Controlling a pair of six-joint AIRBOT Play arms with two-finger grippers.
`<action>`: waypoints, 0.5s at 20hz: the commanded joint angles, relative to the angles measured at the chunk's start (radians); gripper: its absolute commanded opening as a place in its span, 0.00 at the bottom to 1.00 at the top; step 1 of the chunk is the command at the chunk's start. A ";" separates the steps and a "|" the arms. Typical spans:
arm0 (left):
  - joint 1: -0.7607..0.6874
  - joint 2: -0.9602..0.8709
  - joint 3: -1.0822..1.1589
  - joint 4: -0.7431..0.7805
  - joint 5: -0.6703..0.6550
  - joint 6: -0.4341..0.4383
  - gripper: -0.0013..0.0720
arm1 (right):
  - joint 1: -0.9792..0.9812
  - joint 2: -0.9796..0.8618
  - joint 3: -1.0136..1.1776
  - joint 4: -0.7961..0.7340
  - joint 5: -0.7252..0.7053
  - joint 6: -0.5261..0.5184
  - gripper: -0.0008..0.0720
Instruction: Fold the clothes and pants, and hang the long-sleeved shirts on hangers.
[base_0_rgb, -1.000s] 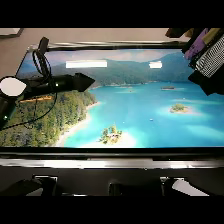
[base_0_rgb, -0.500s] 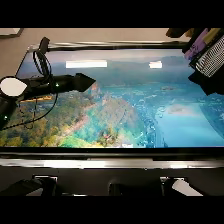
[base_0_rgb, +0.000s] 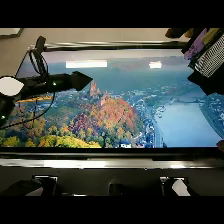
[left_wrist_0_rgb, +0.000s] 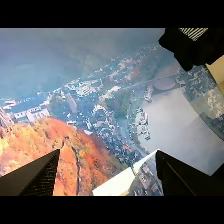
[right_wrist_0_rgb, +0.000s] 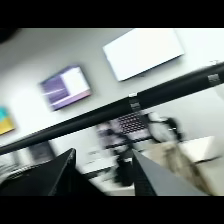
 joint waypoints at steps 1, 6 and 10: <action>0.051 0.023 0.000 0.000 0.000 0.000 0.98 | 0.153 -0.025 0.000 0.506 -0.042 -0.508 0.51; 0.147 0.119 0.000 0.191 -0.053 -0.080 0.98 | 0.591 -0.177 -0.045 0.644 0.449 -0.929 0.51; 0.203 0.212 -0.021 0.446 -0.219 -0.096 0.98 | 0.734 -0.165 -0.266 0.658 0.675 -0.925 0.51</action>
